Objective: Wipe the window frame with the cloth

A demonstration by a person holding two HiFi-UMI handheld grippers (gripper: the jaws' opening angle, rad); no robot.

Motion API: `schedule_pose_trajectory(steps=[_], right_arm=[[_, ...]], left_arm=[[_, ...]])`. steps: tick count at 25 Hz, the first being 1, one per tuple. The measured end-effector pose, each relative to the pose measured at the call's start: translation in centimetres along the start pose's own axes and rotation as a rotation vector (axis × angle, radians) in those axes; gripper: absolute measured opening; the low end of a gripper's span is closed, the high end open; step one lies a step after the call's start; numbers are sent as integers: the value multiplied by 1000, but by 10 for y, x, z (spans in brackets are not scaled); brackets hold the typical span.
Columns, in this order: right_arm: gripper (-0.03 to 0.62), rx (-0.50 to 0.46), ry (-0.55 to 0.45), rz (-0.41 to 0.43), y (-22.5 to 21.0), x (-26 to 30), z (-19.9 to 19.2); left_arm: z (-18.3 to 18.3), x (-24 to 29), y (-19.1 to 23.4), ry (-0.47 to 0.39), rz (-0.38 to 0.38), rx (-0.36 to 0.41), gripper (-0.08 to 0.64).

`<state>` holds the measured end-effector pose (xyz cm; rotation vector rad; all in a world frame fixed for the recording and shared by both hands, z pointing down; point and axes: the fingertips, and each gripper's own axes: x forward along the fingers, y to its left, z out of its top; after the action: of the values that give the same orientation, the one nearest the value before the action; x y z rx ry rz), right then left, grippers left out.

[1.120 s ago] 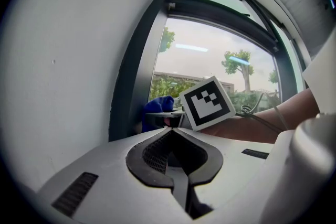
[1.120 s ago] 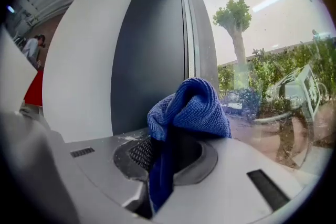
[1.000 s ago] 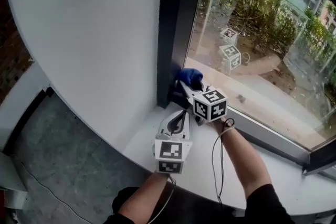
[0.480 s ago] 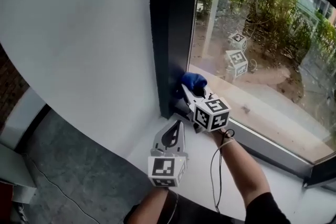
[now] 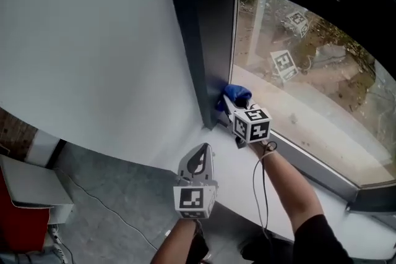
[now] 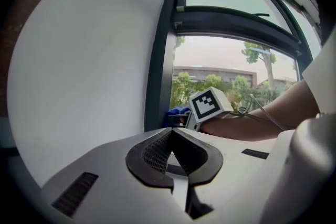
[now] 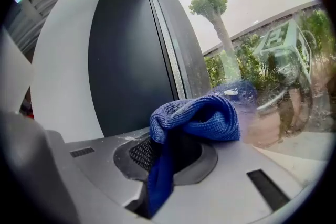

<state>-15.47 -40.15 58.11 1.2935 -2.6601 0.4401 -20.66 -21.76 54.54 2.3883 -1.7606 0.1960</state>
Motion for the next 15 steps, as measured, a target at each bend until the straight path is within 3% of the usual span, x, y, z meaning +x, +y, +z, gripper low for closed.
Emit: schedule_pose_trajectory(steps=[3, 6, 10, 15], right_arm=[[41, -60, 54, -26, 4, -3, 8], [41, -90, 79, -42, 4, -5, 15], [41, -95, 24, -82, 9, -14, 40], [41, -141, -17, -138, 15, -22, 74]], left_arm=[[34, -8, -8, -13, -30, 32, 6], [49, -5, -15, 29, -76, 79, 6], [64, 2, -23, 70, -118, 91, 6], [78, 1, -22, 79, -91, 94, 6]])
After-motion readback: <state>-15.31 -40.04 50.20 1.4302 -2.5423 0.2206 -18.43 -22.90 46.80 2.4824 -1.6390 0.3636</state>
